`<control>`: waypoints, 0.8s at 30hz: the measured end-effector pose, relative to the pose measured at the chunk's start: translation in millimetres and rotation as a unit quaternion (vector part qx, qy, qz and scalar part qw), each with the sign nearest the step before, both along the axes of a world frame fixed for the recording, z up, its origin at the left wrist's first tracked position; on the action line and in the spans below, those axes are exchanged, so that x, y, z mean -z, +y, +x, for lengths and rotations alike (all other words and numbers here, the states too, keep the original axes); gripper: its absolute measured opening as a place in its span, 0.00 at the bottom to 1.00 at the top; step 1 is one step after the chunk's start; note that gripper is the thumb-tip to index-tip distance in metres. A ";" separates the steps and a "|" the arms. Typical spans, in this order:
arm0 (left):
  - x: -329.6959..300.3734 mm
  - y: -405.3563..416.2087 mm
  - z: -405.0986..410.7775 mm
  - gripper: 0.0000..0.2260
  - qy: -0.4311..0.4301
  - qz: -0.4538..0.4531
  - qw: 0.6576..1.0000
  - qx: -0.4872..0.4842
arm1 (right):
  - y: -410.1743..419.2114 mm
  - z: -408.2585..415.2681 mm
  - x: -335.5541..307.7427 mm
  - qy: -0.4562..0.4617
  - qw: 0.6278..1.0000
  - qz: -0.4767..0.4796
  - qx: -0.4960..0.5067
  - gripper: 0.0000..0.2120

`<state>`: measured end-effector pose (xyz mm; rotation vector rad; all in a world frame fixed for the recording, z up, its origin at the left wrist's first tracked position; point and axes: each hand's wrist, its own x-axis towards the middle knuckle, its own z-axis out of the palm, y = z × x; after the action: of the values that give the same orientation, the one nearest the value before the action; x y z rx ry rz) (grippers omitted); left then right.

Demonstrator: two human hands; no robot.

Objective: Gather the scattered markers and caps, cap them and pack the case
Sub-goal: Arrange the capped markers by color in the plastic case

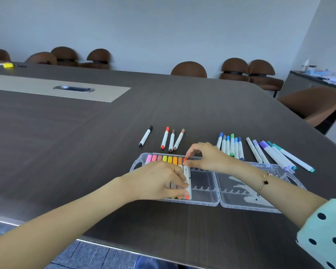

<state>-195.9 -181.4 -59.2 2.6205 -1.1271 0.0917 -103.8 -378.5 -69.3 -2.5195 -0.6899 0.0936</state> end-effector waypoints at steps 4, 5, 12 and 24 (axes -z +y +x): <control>5.0 -0.6 0.5 0.12 -0.007 -0.015 1.000 -0.001 | 0.4 1.0 3.9 0.013 1.000 0.007 -0.011 0.12; 6.1 -0.4 1.5 0.12 -0.001 -0.021 1.000 -0.003 | 0.2 1.2 2.8 0.013 1.000 0.004 -0.018 0.12; -4.2 25.2 32.5 0.12 -0.052 -0.009 0.996 -0.074 | 1.4 31.7 -14.0 -0.052 0.998 -0.006 -0.021 0.05; 1.9 54.1 124.1 0.17 -0.042 0.060 0.985 -0.155 | 63.5 146.0 -6.5 -0.015 0.997 -0.051 0.051 0.17</control>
<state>-71.8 -127.3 -61.2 2.9055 -0.7601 0.2062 42.2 -315.0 -62.8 -2.6547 -0.5795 0.0561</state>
